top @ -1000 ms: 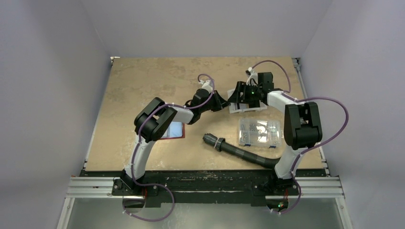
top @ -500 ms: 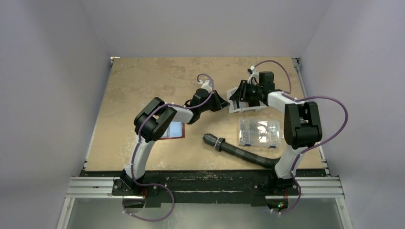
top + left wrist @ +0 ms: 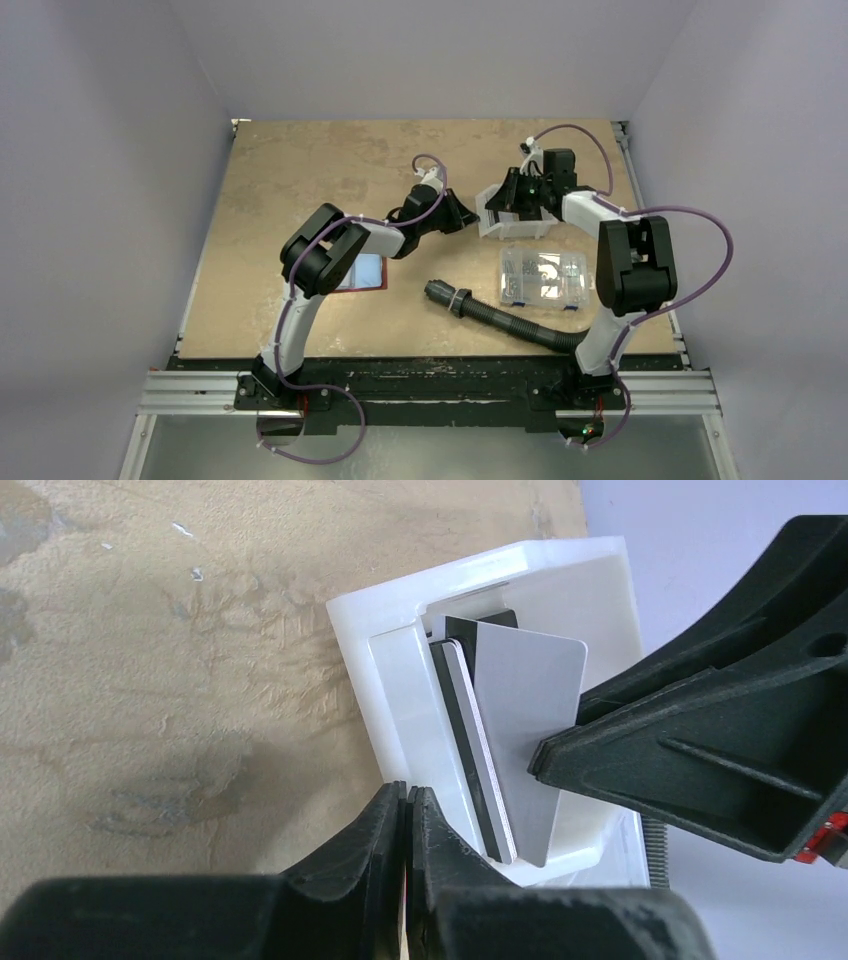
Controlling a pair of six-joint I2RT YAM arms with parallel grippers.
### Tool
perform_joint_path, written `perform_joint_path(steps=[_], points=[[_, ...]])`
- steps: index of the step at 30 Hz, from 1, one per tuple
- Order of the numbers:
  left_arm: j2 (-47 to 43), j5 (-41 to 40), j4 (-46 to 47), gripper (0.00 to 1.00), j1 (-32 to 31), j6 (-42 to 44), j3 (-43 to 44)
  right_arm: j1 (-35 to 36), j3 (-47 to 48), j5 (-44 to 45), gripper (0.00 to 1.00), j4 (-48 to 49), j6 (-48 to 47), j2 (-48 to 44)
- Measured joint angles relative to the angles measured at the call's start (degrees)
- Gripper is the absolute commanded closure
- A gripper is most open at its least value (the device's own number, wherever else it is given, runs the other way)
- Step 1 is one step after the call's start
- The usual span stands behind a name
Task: Put the credit cards into the card holder
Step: Pick up the credit card from the storage box.
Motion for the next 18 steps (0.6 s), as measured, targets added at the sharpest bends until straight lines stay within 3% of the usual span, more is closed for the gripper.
perform_joint_path(steps=[4, 6, 10, 14, 18], points=[[0.09, 0.52, -3.21, 0.99, -0.07, -0.37, 1.99, 0.11, 1.95, 4.50, 1.00, -5.29, -1.64, -1.73], [0.33, 0.96, -4.92, 0.82, -0.11, -0.39, 3.19, 0.22, 4.04, 7.76, 1.00, -8.24, -2.64, -2.14], [0.37, 2.89, -7.45, 0.36, -0.20, -0.85, 4.11, 0.50, 9.01, 14.67, 1.00, -14.21, -4.83, -2.91], [-1.20, 5.27, -9.75, 0.19, 0.15, -1.14, 3.15, 0.81, 14.25, 19.15, 1.00, -17.49, -6.88, -4.07], [-8.22, 10.97, -9.97, 0.14, 2.80, -2.29, -3.19, 1.25, 14.99, 20.72, 1.00, -19.32, -7.43, -9.07]])
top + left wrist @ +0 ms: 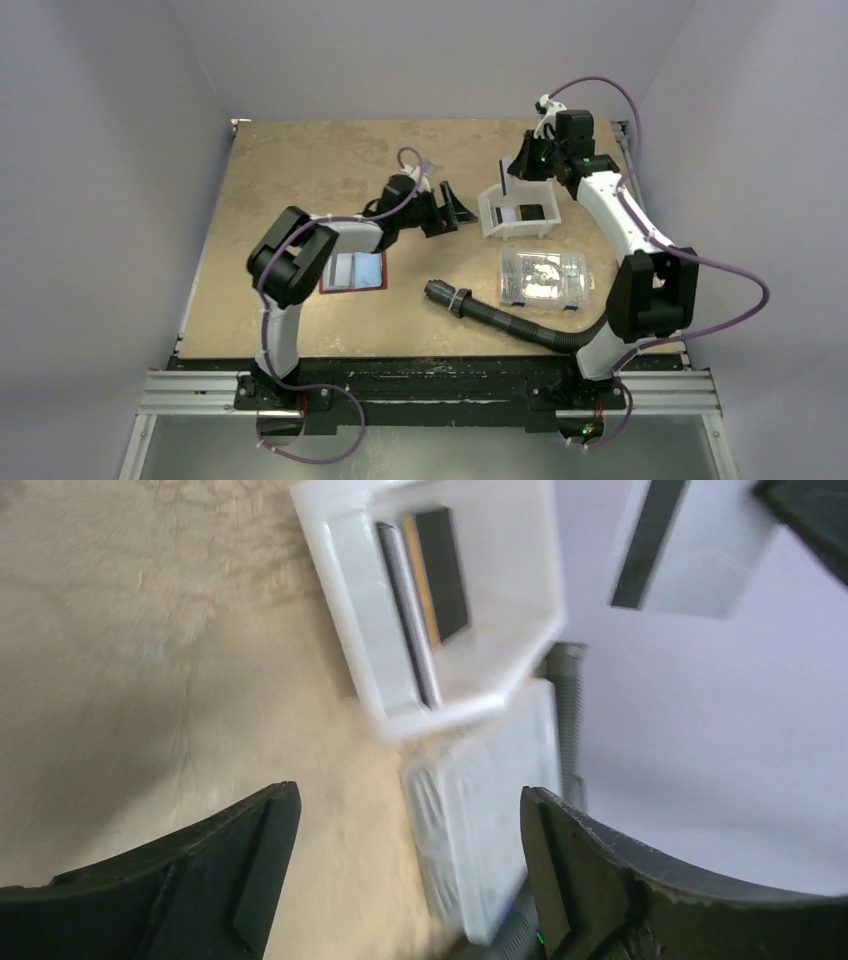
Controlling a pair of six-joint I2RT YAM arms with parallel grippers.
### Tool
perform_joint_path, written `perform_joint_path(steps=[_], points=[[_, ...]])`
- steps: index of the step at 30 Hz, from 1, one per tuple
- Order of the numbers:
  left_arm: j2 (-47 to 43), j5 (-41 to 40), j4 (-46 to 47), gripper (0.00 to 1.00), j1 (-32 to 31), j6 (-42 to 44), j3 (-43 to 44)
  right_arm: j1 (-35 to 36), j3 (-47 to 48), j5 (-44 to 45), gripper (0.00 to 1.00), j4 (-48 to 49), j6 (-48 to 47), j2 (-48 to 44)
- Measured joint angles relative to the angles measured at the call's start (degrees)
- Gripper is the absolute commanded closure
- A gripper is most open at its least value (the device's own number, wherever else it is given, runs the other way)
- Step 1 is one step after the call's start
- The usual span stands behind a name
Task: Put the credit cards into the card holder
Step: Pick up the credit card from the storage box.
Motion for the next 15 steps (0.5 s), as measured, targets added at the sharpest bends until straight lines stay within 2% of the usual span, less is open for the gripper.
perform_joint_path(steps=[3, 6, 9, 13, 15], points=[[-9.27, 7.76, 1.75, 0.15, 5.40, -1.11, -8.15, 1.64, -0.35, -0.74, 1.00, -0.46, 1.18, -4.26], [-20.04, 17.22, 7.37, 0.17, 12.92, -4.72, -16.13, 5.81, -3.56, -7.41, 1.00, 5.20, 7.39, -8.31], [-29.57, 23.43, 12.70, 0.16, 19.87, -8.33, -21.92, 12.39, -10.40, -15.17, 1.00, 20.48, 19.65, -10.01], [-42.64, 27.47, 13.64, 0.17, 28.22, -11.26, -27.61, 21.86, -17.53, -19.47, 1.00, 43.17, 37.59, -5.77], [-46.66, 27.69, 13.75, 0.28, 30.23, -12.20, -29.16, 25.70, -18.99, -20.11, 1.00, 54.12, 46.45, -1.36]])
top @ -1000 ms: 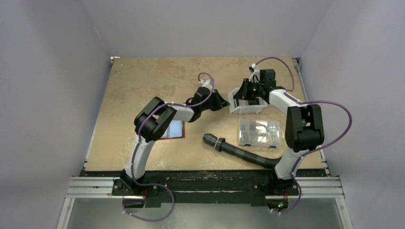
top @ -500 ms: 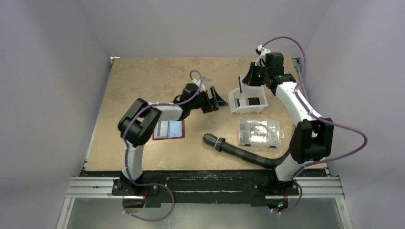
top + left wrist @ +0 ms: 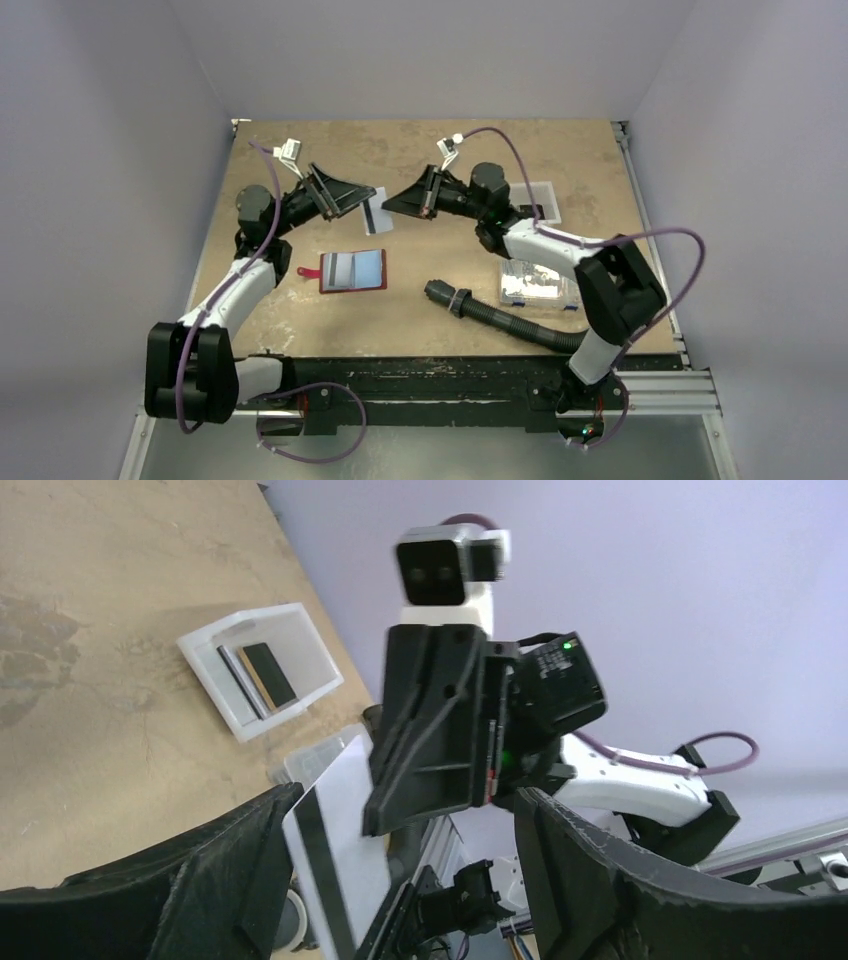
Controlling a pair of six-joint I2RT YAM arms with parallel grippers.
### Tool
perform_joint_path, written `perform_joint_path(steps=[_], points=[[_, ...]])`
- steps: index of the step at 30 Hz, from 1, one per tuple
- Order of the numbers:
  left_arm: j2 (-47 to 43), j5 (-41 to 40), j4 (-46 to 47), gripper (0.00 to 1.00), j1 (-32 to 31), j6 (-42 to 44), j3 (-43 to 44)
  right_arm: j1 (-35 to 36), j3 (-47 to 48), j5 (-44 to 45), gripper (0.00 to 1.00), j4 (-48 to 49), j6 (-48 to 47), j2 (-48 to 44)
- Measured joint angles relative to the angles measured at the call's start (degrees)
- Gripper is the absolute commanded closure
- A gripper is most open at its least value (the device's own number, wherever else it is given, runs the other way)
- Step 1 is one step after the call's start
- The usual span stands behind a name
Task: Put the credit cards into the card holder
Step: Pick up the credit card from the storage box, then insert the credit card into the card holder.
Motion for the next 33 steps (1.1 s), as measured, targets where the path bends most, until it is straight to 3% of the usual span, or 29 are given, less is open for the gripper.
perform_joint_path(steps=[5, 7, 10, 11, 12, 15, 16, 17, 19, 22, 27, 33], points=[[-4.46, -0.46, 4.96, 0.44, 1.57, -5.46, -6.14, 3.52, -1.88, -0.42, 1.00, 20.28, 15.89, 8.57], [-4.07, -0.52, 6.58, 0.44, 1.77, -8.44, -8.00, 3.61, -2.62, 0.13, 1.00, 24.63, 19.43, 9.57], [-3.87, -0.63, 8.15, 0.35, 1.77, -11.63, -9.44, 3.58, -3.45, 1.66, 1.00, 28.37, 21.75, 9.33], [-3.87, -0.63, 8.41, 0.38, 1.77, -12.22, -9.44, 3.58, -3.56, 2.51, 1.00, 29.27, 22.21, 9.22], [-3.87, -0.66, 8.79, 0.48, 1.77, -12.74, -9.44, 3.56, -3.56, 3.04, 1.00, 30.08, 22.56, 9.20], [-3.89, -0.52, 9.25, 0.91, 1.77, -13.92, -9.44, 3.54, -3.56, 4.37, 1.00, 31.15, 23.06, 9.20], [-3.89, -0.42, 8.98, 1.00, 1.84, -13.88, -9.42, 3.54, -3.56, 4.52, 1.00, 31.17, 23.06, 9.20], [-3.93, -0.33, 8.15, 1.00, 1.88, -13.16, -9.27, 3.56, -3.56, 4.87, 0.99, 31.04, 23.04, 9.20], [-4.22, 0.04, 2.47, 1.00, 2.29, -9.33, -7.56, 3.61, -3.54, 5.46, 0.82, 29.57, 22.23, 9.22], [-4.26, -2.10, -21.18, 1.00, 2.91, 6.38, 1.16, 3.52, -1.11, 6.10, 0.68, 19.02, 15.41, 9.22], [0.28, -18.16, -53.46, 1.00, 4.35, 32.81, 15.89, 3.91, 10.95, 6.82, 0.79, -9.03, -5.40, 10.45], [2.84, -25.11, -69.11, 1.00, 4.55, 42.53, 14.91, 8.85, 22.32, 3.65, 1.00, -26.45, -21.77, 18.14]])
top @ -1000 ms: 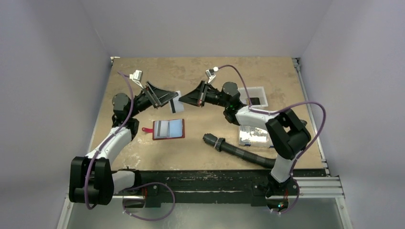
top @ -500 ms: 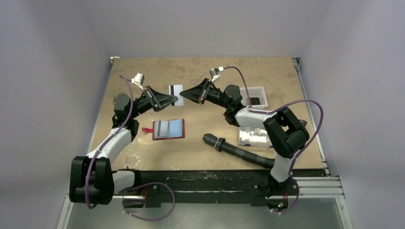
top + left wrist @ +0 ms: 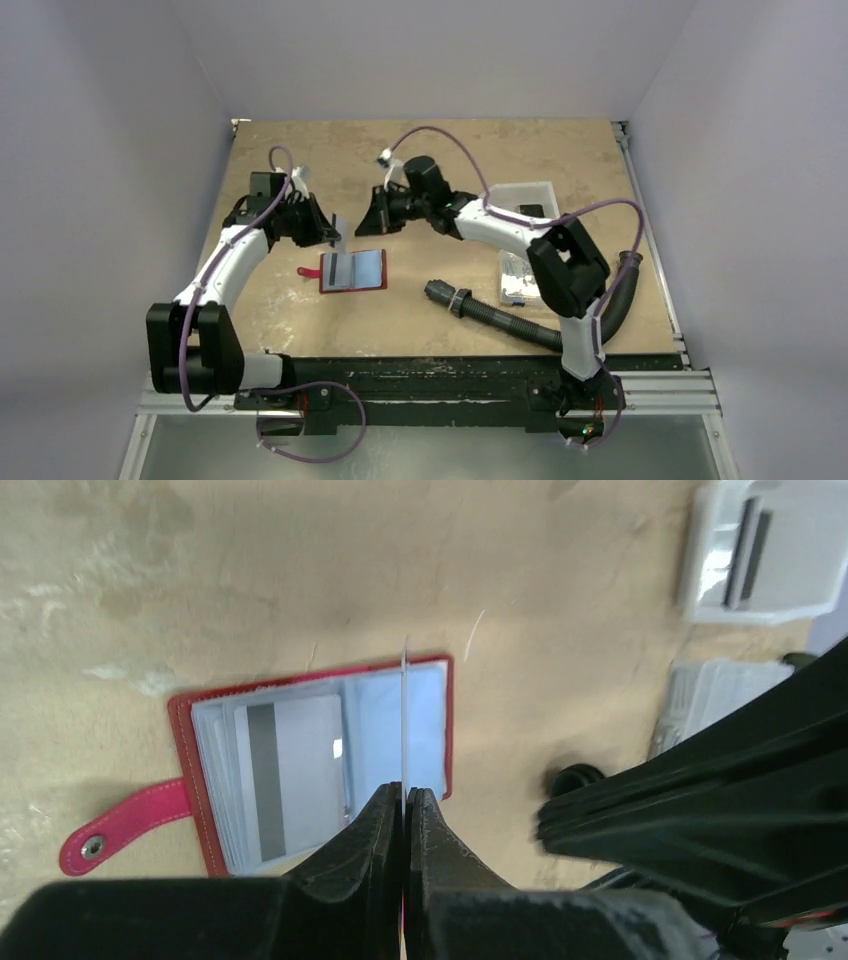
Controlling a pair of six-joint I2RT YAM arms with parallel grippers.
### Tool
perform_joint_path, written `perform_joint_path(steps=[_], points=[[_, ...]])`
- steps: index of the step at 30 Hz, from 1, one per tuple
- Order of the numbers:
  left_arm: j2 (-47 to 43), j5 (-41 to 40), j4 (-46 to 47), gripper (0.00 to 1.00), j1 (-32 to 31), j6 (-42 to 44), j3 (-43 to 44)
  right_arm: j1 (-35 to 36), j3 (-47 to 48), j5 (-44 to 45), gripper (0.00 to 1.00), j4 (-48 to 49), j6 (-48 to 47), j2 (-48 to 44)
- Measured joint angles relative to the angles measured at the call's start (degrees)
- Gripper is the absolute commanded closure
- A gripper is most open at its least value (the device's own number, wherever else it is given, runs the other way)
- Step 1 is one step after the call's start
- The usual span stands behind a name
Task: Put the credit cards into the card holder
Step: Insert the credit card into the card holder.
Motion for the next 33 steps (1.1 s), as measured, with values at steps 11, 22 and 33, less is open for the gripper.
perform_joint_path(steps=[11, 22, 33], points=[[8.17, 5.51, -2.38, 1.00, -0.02, 2.91, -6.82, 3.78, -3.28, -2.51, 1.00, -9.84, -6.19, 10.67], [10.78, 6.21, -1.53, 1.00, -0.87, 2.84, -8.37, 0.35, -6.16, -2.38, 1.00, -7.02, -5.77, 10.73], [10.64, 3.48, -0.70, 1.00, -0.85, 2.62, -9.31, 0.24, -6.38, -2.97, 1.00, -6.21, -5.70, 10.95]])
